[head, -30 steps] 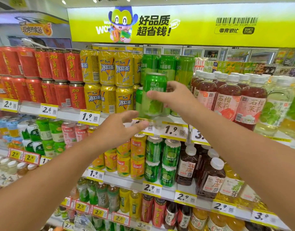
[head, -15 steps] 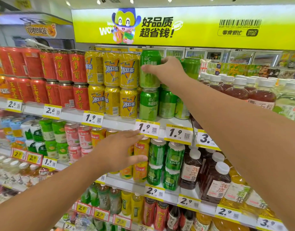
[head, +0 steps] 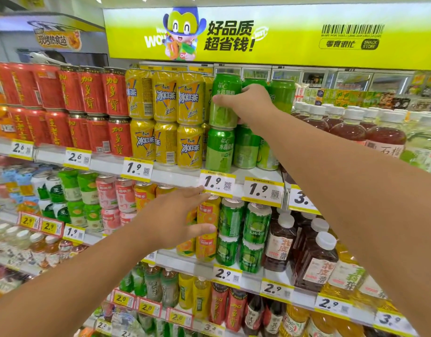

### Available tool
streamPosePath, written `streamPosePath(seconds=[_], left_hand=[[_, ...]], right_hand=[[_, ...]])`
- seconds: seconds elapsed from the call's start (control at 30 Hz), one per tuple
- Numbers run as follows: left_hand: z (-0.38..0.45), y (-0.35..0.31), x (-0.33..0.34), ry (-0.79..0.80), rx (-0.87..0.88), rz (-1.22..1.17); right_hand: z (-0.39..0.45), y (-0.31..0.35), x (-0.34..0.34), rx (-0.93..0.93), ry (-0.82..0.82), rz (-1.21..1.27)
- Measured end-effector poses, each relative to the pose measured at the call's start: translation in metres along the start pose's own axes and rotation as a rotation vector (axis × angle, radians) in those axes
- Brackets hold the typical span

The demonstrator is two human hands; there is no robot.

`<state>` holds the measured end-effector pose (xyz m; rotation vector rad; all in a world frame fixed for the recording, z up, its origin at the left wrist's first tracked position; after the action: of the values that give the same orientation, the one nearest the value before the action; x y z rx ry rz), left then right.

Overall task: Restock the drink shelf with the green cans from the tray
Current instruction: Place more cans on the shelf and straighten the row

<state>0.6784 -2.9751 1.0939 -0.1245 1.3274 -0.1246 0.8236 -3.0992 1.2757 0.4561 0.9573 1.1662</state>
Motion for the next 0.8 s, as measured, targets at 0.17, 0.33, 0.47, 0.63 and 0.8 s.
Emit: streamPosePath(seconds=[0.17, 0.33, 0.47, 0.63, 0.8], left_hand=[[0.0, -0.003, 0.0, -0.007, 0.008, 0.007], [-0.001, -0.004, 0.001, -0.005, 0.003, -0.002], [0.0, -0.001, 0.004, -0.005, 0.002, 0.011], [0.001, 0.0, 0.006, 0.01, 0.001, 0.007], [0.002, 0.0, 0.009, 0.001, 0.009, 0.004]], right_hand=[[-0.001, 0.005, 0.004, -0.019, 0.016, -0.053], [-0.003, 0.005, 0.007, -0.037, 0.002, -0.077], [-0.003, 0.005, 0.008, -0.047, 0.036, -0.096], [-0.013, 0.006, 0.005, -0.051, 0.038, -0.113], [-0.058, -0.001, -0.002, -0.138, 0.062, -0.356]])
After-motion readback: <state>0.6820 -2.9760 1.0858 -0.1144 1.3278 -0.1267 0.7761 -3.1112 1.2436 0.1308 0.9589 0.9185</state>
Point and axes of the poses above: each hand's wrist, its own z-axis towards the middle knuckle, its own x-axis out of the palm, y = z × x, the point moved 10 cm from there along z, towards the middle knuckle, and after that the axes turned 12 degrees about -x, right-handed, at the moved point
